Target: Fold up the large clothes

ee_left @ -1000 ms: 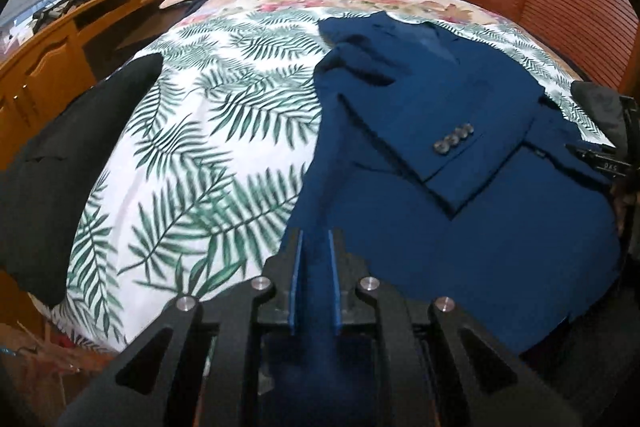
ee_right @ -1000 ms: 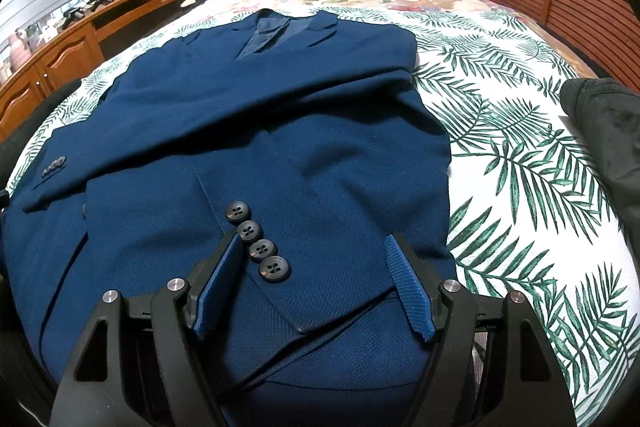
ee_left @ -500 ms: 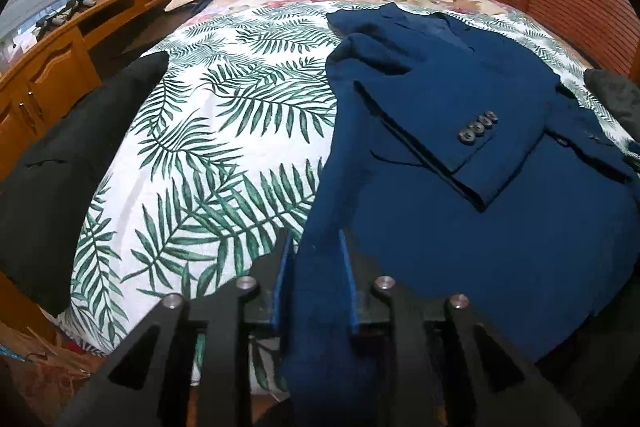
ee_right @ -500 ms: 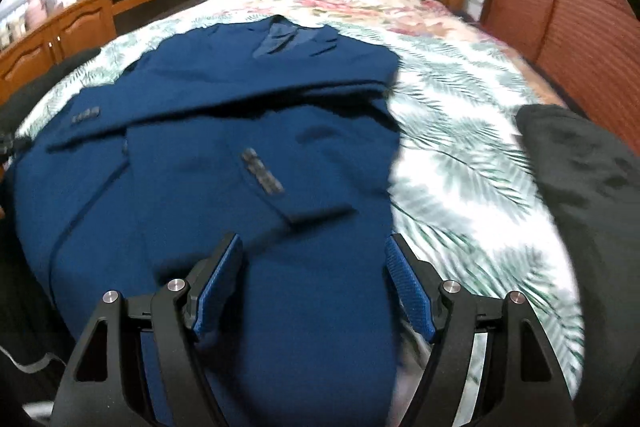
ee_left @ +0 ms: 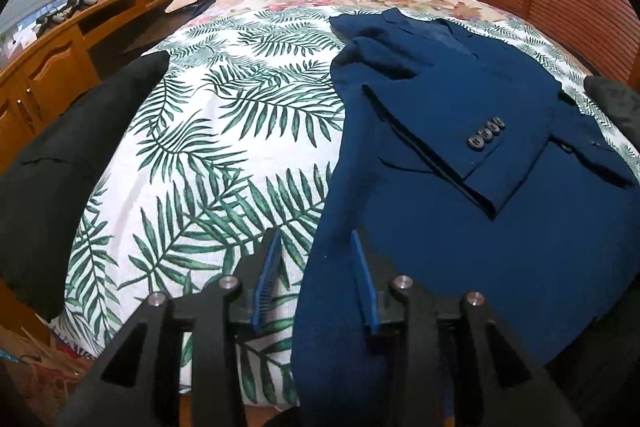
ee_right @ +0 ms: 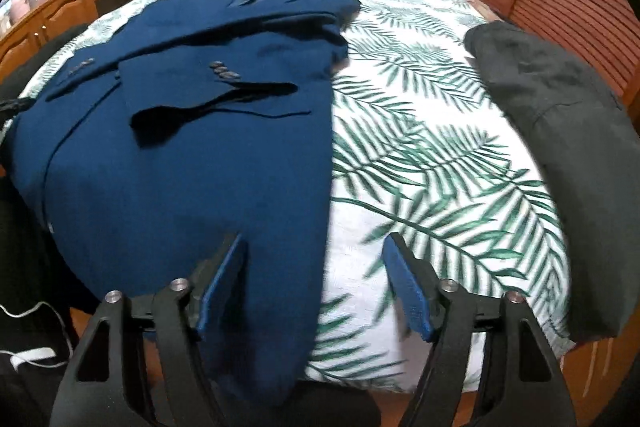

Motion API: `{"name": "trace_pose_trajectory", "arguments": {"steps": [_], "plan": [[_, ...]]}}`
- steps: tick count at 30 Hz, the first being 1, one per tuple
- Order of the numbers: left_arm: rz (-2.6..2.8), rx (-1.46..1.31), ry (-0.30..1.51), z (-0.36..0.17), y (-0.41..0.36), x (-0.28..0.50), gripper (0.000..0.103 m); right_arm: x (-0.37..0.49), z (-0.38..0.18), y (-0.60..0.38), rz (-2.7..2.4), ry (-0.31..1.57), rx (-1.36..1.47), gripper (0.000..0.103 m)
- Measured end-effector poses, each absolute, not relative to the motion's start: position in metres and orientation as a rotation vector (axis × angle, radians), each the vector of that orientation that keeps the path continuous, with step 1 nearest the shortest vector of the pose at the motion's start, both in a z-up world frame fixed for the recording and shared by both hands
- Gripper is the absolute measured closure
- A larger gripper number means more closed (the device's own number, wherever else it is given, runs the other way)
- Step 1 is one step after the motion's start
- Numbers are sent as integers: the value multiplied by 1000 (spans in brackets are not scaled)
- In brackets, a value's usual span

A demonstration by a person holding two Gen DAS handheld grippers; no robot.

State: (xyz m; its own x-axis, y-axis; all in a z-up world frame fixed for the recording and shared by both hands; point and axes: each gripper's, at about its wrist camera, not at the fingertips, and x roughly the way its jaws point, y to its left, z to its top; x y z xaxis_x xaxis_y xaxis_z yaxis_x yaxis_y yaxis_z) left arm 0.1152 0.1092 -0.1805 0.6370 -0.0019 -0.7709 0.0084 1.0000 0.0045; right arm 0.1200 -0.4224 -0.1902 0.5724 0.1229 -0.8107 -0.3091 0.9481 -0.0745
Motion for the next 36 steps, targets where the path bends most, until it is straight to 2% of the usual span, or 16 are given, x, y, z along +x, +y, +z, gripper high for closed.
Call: {"name": "trace_pose_trajectory", "arguments": {"steps": [2,4,21,22,25,30,31,35,36], "plan": [[-20,-5,885,-179,110,111,69,119,-190,-414,293,929,-214,53],[-47,-20,886,-177,111,103,69,118,-187,-403,325,925,-227,59],[-130,-24,874,-179,114,61,63,111,-193,-401,352,939,-208,61],[-130,-23,873,-179,113,60,63,111,-193,-402,355,937,-201,65],[-129,-22,872,-180,113,58,63,109,-186,-403,372,911,-157,92],[-117,-41,861,-184,113,53,64,108,-181,-391,424,889,-156,92],[-118,-47,857,-184,112,52,66,109,-184,-389,417,900,-172,92],[-135,-87,840,-182,111,47,100,114,-190,-391,422,922,-141,92],[-155,-115,835,-178,111,47,101,114,-188,-393,425,918,-124,92]]}}
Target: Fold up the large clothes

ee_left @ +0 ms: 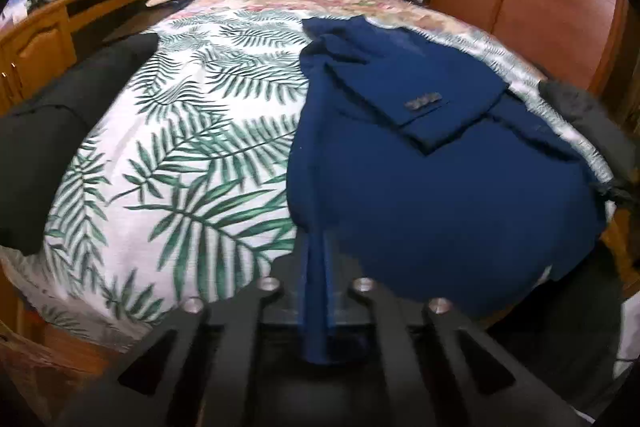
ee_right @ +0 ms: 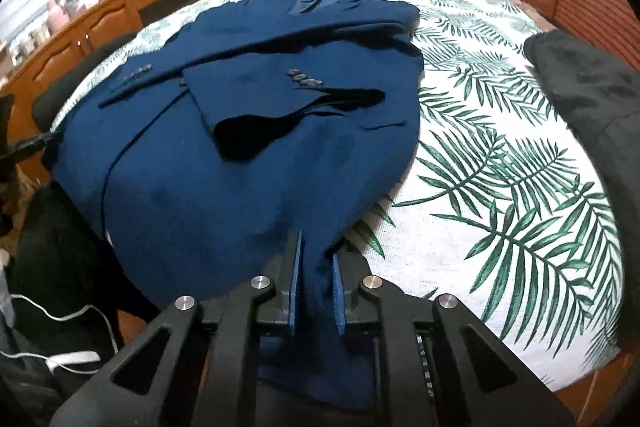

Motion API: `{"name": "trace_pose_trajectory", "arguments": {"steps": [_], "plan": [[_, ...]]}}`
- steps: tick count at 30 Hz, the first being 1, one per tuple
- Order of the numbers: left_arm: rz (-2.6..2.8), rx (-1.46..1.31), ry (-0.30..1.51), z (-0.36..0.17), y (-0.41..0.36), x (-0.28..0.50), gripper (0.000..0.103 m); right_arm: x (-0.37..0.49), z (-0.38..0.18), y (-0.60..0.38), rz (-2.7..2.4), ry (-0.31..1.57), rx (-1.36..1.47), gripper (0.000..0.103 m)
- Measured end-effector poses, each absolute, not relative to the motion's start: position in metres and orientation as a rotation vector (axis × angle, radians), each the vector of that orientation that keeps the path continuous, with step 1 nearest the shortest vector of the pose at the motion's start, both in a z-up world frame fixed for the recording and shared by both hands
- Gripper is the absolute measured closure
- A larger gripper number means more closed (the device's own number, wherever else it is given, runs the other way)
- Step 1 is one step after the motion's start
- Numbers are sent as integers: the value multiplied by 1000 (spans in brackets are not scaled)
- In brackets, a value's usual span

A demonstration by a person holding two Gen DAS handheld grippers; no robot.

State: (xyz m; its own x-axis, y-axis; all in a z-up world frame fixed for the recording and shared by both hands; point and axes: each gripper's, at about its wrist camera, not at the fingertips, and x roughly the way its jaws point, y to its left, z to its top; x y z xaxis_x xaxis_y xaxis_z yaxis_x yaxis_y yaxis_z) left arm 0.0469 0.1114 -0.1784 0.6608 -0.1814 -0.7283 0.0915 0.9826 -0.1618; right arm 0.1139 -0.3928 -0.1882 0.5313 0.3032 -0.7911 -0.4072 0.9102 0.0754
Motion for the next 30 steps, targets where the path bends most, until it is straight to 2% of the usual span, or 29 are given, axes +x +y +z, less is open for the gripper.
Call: {"name": "trace_pose_trajectory", "arguments": {"steps": [4,17,30], "plan": [[-191,-131,767,-149,102,45,102,113,-166,-394,453,849,-66,97],[-239,-114,453,39,74,70,103,129,-10,-371,538,515,38,100],[-292,-76,230,165,61,0,103,45,123,-406,583,241,21,100]]}}
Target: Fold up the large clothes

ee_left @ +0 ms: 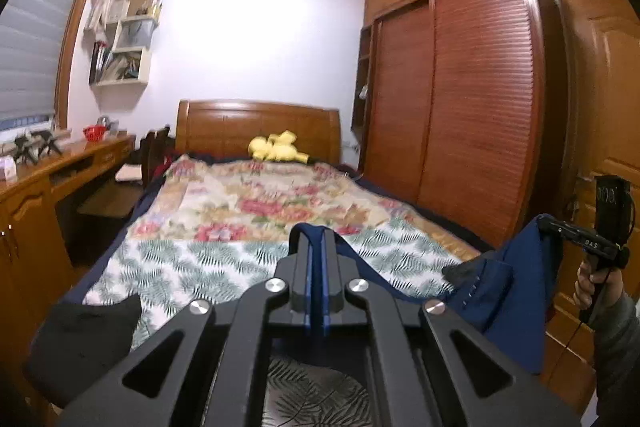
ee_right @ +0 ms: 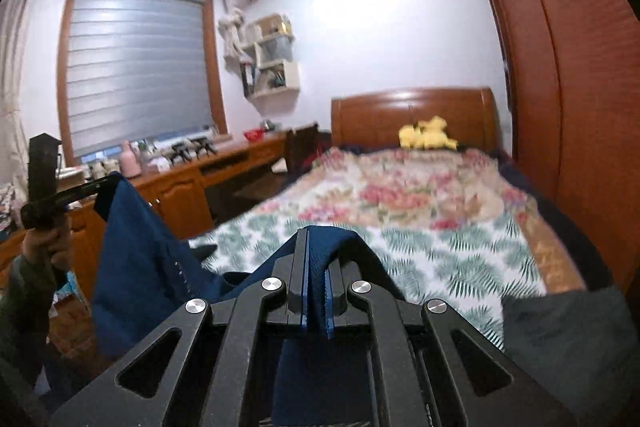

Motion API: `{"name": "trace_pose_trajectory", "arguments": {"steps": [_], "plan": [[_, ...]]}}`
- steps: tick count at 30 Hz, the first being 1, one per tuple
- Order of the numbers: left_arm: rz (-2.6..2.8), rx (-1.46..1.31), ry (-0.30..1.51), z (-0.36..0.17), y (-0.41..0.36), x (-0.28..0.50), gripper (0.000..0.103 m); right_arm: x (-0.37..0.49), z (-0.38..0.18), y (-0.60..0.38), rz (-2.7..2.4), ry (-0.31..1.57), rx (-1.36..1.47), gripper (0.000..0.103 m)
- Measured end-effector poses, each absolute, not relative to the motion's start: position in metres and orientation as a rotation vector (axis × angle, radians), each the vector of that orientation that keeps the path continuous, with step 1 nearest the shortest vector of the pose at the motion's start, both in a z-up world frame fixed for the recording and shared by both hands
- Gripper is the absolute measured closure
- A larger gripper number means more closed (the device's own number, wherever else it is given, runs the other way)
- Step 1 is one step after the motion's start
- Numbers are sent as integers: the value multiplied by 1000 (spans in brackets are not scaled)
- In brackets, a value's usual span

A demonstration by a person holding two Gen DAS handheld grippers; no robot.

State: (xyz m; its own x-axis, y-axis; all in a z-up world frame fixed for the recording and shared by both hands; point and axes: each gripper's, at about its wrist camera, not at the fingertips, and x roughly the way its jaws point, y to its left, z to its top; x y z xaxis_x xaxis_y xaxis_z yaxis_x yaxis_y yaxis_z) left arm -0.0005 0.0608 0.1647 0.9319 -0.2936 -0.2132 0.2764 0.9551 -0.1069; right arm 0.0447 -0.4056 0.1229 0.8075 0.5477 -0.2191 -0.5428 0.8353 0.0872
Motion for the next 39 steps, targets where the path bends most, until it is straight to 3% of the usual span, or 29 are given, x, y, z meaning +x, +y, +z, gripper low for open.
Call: {"name": "trace_pose_trajectory", "arguments": {"steps": [6,19,27,30,35,39], "plan": [[-251,-57,272,156,59,9,102,45,122,-415,519,265,-36,100],[-129,-70,563,5,60,177,102,221,-20,-418,310,577,-44,100],[-126,-39,687,-60,51,206,101,242,-98,-397,266,722,-210,96],[-137,-32,701,-70,52,201,100,233,-100,-398,256,711,-225,86],[-149,-37,717,-80,60,186,98,211,-83,-406,239,656,-223,50],[-152,-51,742,-86,69,168,95,189,-67,-400,260,622,-225,45]]}}
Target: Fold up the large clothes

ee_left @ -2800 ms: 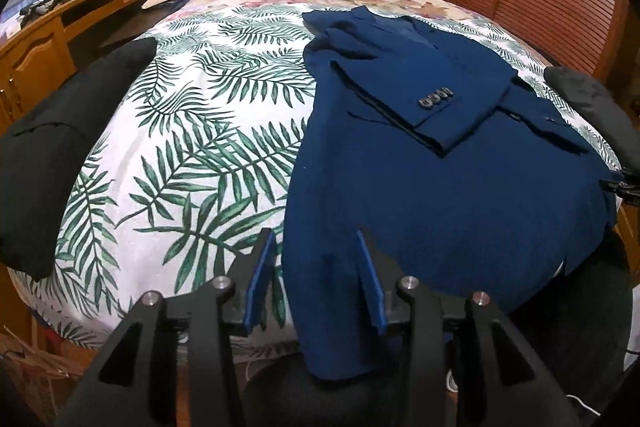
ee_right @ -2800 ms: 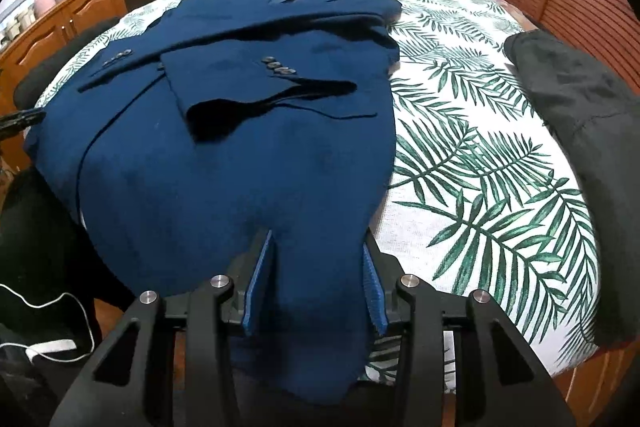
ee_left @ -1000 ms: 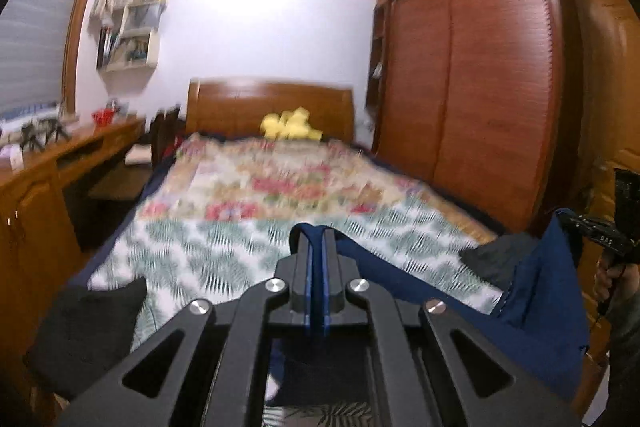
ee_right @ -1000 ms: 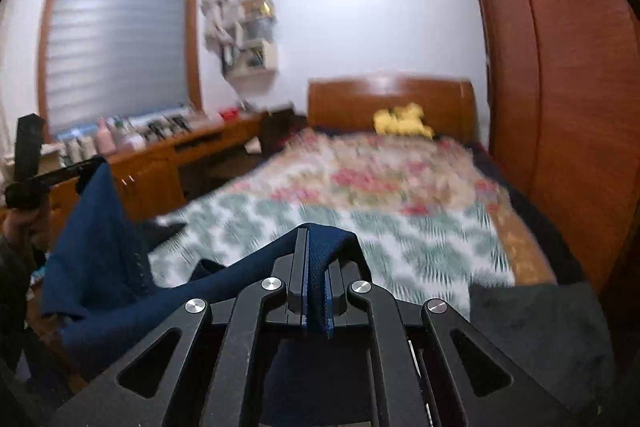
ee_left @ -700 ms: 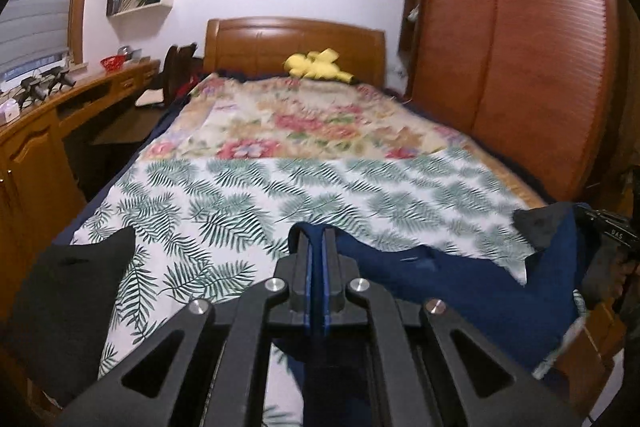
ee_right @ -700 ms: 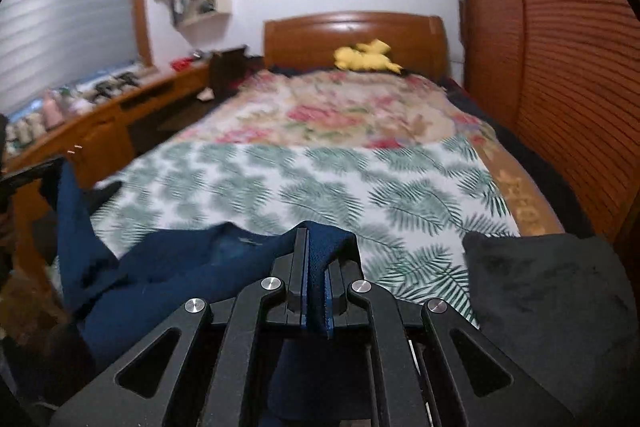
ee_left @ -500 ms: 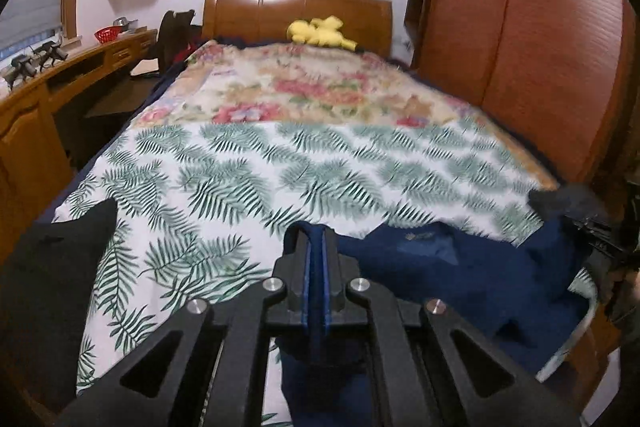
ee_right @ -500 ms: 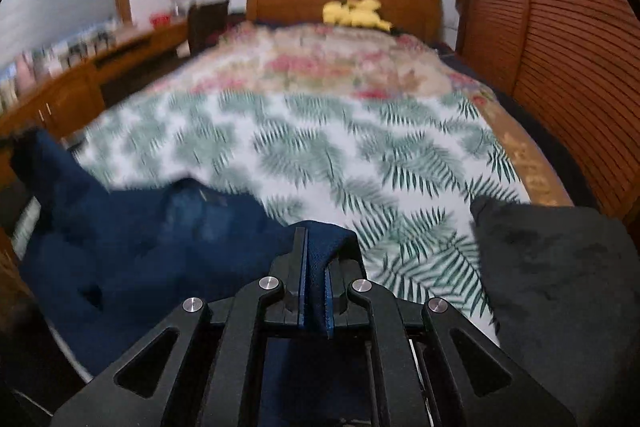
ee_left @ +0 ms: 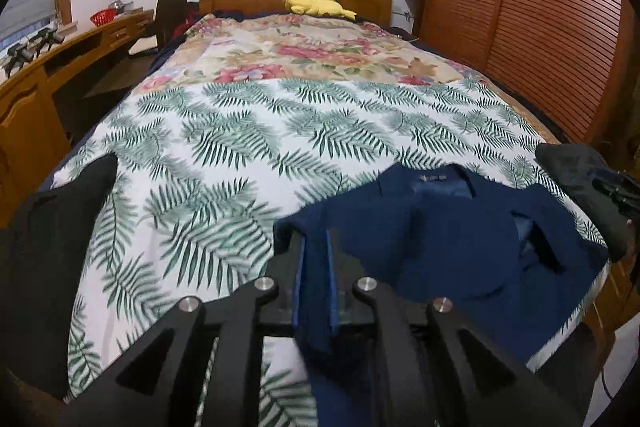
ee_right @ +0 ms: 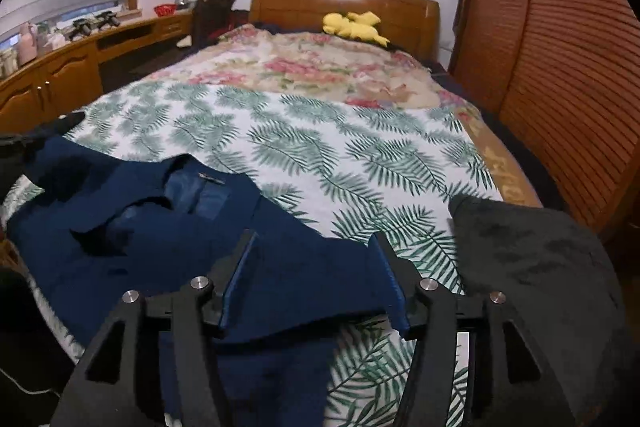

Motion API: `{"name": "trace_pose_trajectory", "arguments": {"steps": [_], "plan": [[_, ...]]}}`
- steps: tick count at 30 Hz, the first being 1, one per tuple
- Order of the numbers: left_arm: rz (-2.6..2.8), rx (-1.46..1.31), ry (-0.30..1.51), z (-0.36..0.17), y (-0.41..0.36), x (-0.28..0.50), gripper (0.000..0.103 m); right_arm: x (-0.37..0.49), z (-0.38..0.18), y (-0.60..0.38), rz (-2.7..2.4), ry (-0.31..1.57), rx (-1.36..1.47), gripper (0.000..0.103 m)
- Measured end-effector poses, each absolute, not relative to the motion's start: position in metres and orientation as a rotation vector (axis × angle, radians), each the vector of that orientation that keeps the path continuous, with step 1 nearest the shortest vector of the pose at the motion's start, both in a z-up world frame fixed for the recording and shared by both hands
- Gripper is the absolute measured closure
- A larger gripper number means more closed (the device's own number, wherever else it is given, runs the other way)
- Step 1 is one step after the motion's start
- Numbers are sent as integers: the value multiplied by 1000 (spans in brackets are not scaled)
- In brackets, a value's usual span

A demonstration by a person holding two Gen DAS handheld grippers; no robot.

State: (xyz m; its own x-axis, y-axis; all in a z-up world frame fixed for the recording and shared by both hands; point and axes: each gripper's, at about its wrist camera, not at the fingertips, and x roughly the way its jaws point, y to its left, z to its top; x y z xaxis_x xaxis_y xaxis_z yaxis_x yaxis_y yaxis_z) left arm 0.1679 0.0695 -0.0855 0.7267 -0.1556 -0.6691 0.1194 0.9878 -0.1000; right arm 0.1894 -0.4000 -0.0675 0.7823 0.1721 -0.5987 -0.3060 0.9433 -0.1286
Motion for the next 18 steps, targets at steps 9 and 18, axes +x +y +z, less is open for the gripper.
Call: {"name": "trace_pose_trajectory", "arguments": {"steps": [9,18], "plan": [[-151,-71,809,-110,86,133,81,168,-114,-318,509,741,-304,44],[-239,-64,824,-122,61,135,79,192,-168,-277,524,860,-451,44]]}}
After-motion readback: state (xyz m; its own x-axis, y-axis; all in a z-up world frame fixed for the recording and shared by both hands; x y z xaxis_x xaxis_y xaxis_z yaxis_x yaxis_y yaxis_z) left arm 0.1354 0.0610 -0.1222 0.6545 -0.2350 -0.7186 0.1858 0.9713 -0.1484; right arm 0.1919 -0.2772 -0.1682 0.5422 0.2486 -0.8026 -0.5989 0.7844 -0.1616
